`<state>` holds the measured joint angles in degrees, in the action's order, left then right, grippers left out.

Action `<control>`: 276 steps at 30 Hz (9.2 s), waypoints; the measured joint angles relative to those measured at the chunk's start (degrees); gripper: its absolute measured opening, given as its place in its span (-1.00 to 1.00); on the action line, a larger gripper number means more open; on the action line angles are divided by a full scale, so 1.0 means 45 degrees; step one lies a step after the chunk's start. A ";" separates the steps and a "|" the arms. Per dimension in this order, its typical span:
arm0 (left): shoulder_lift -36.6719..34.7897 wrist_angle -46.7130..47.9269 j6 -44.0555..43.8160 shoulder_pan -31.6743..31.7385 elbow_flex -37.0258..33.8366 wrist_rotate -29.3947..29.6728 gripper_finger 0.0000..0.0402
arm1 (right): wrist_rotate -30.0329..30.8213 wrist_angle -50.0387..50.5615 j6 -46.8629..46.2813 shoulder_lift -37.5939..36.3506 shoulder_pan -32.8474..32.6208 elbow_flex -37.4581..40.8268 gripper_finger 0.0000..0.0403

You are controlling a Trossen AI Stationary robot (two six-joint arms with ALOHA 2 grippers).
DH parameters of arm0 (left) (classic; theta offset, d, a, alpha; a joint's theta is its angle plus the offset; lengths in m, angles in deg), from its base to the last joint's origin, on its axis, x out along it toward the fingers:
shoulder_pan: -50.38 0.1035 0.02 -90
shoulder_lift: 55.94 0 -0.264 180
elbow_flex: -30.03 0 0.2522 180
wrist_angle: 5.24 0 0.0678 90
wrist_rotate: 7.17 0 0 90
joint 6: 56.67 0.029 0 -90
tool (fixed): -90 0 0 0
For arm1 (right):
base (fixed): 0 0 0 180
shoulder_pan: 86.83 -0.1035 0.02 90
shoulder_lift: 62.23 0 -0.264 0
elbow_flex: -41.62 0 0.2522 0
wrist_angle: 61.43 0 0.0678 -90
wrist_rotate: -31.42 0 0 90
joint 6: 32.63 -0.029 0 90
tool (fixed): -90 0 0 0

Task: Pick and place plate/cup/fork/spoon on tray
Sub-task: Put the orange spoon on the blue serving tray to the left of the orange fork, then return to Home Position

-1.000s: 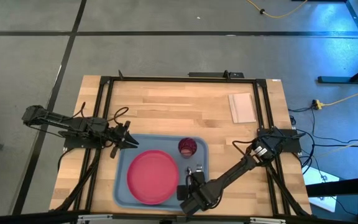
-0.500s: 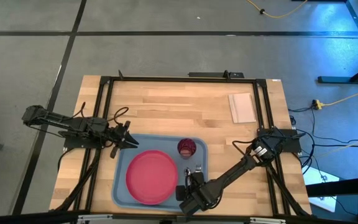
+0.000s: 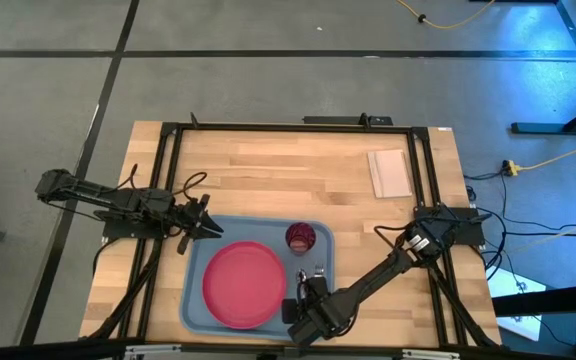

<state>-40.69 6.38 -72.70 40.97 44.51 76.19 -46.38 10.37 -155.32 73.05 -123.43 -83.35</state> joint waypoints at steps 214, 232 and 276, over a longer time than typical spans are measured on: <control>0.0000 0.0002 0.0000 0.0000 0.0005 0.0036 -0.66 | 0.1010 0.1475 0.3564 0.0607 0.0851 -0.1018 -0.93; 0.0000 0.0000 0.0000 0.0000 0.0005 0.0037 -0.66 | 0.0908 0.1690 0.3327 0.0607 0.0846 -0.1018 -0.93; 0.0000 0.0002 0.0000 0.0000 0.0005 0.0041 -0.66 | 0.4018 -0.3722 1.7438 0.0350 -0.0212 -0.3100 -0.93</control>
<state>-40.69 6.39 -72.70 40.97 44.53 76.37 -28.29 -6.38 -76.85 74.63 -124.38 -97.30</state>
